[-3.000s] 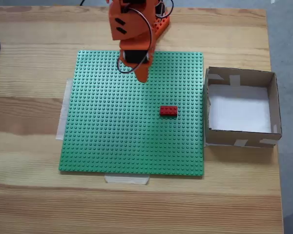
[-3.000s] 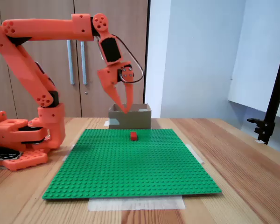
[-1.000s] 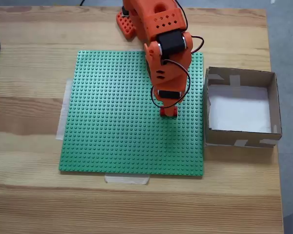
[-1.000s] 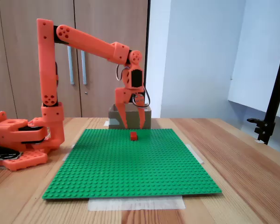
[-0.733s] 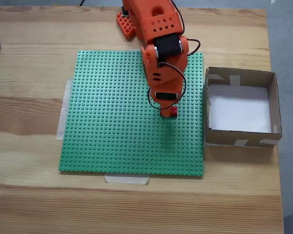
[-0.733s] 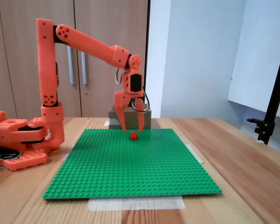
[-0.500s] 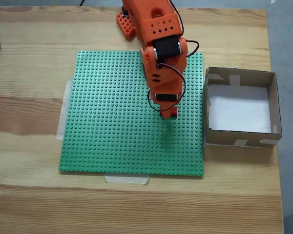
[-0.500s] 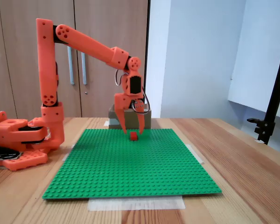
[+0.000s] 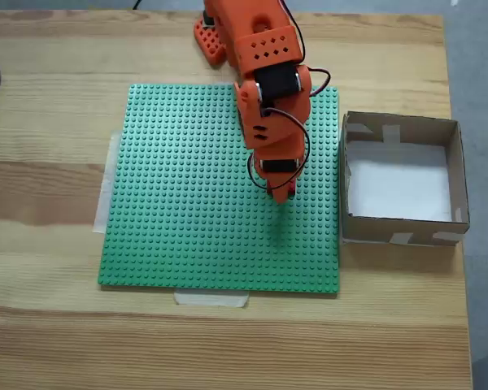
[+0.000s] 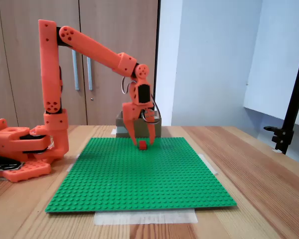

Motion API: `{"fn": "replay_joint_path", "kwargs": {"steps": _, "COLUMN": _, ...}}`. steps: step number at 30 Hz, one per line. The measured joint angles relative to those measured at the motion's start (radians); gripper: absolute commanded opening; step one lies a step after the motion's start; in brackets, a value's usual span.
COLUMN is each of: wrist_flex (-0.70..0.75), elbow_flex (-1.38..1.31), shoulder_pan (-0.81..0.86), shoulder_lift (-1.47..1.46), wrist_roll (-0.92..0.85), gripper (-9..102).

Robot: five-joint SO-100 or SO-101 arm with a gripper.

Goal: Pick the red lego block and put it in the box.

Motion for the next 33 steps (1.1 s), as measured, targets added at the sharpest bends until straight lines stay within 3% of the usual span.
{"fn": "replay_joint_path", "kwargs": {"steps": 20, "wrist_flex": -0.046, "elbow_flex": 0.028, "shoulder_pan": 0.002, "shoulder_lift": 0.000, "wrist_roll": -0.002, "gripper": 22}}
{"fn": "replay_joint_path", "kwargs": {"steps": 33, "wrist_flex": -0.058, "elbow_flex": 0.028, "shoulder_pan": 0.002, "shoulder_lift": 0.000, "wrist_roll": -0.015, "gripper": 13}}
